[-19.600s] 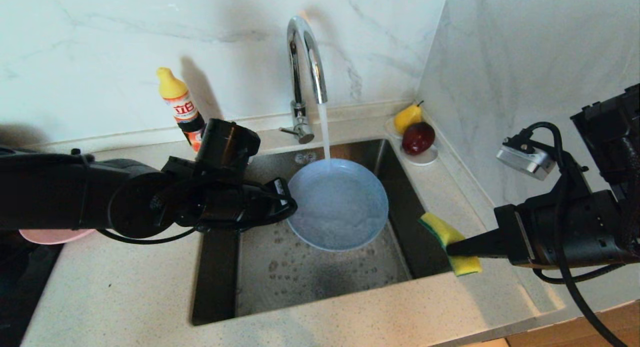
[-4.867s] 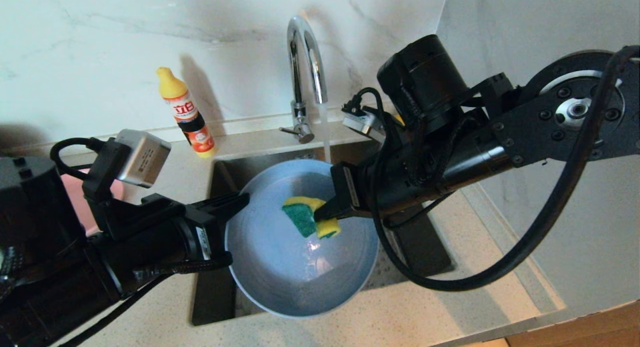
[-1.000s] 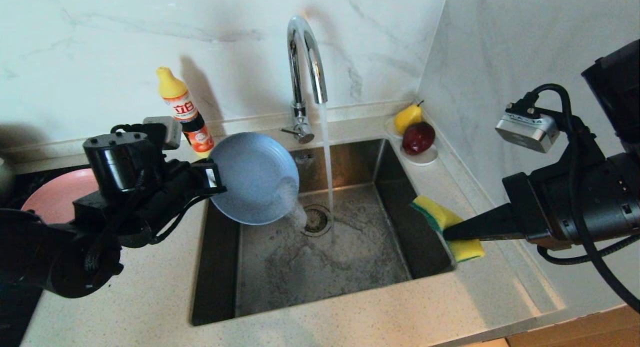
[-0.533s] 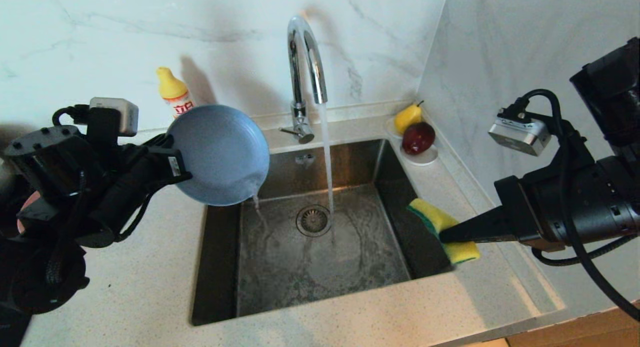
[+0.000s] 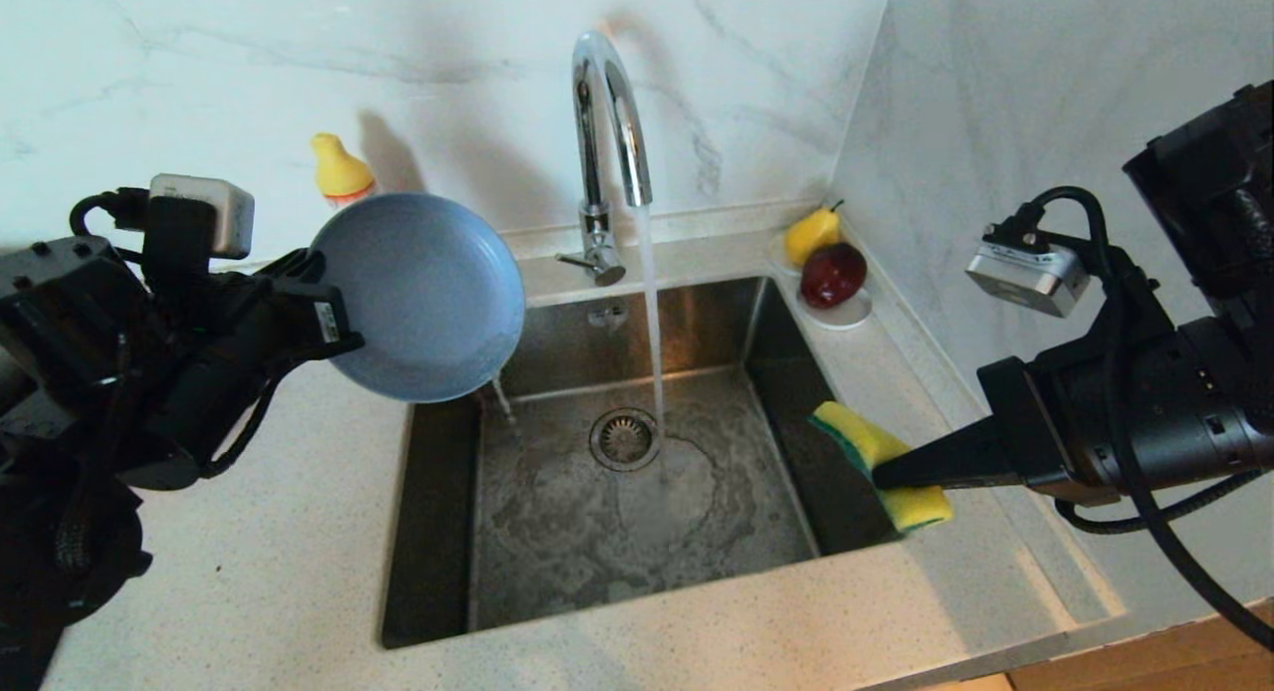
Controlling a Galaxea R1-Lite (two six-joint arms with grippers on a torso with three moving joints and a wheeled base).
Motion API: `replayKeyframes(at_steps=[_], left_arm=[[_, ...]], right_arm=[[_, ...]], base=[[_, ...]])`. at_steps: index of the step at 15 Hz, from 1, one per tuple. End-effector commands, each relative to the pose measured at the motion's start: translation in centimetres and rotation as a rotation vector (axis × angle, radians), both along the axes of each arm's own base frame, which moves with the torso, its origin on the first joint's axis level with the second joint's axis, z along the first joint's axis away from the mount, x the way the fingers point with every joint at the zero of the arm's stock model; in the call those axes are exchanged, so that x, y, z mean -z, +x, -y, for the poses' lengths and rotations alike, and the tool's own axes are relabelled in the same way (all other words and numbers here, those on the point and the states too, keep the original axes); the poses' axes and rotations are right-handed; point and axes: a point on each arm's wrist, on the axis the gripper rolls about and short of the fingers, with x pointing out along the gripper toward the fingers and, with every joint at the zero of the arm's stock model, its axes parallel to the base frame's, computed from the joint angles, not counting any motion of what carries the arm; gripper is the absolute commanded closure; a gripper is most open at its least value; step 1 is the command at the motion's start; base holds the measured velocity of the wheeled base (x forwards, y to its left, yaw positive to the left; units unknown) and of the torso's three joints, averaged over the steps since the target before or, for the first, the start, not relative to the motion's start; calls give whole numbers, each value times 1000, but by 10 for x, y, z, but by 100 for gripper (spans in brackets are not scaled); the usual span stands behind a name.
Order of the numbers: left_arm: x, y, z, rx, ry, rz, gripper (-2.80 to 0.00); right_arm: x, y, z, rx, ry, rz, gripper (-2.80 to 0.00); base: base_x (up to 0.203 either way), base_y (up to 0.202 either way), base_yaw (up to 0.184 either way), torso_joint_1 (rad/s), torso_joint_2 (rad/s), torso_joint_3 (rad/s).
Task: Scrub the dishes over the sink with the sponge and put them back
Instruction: Rinse the plate, then place the plate on the table
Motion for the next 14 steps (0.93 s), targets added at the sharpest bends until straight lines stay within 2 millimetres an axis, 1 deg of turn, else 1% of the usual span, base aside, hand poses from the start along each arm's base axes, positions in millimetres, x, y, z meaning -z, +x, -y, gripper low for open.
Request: replayKeyframes(at_steps=[1, 6, 8, 10, 11, 12, 14], left_arm=[[-5, -2, 0, -1, 3, 25, 0], [-6, -3, 0, 4, 7, 28, 0], [-3, -1, -6, -10, -3, 3, 0], [9, 3, -21, -61, -27, -102, 0], [15, 4, -29, -85, -67, -172, 0], [16, 4, -39, -115, -134, -230, 0], [12, 0, -62, -173, -273, -306, 0]], right_arm=[[1, 0, -1, -1, -2, -9, 0], [4, 0, 0, -1, -8, -17, 0], [5, -1, 0, -2, -11, -21, 0], [6, 0, 0, -2, -12, -23, 0], [6, 0, 0, -1, -12, -22, 0], [6, 1, 0, -1, -13, -24, 0], [9, 4, -2, -1, -20, -34, 0]], base=[[0, 0, 0, 0, 0, 0], [0, 0, 0, 0, 0, 0], [0, 0, 0, 0, 0, 0], [0, 0, 0, 0, 0, 0], [0, 0, 0, 0, 0, 0], [0, 0, 0, 0, 0, 0], [0, 0, 0, 0, 0, 0]])
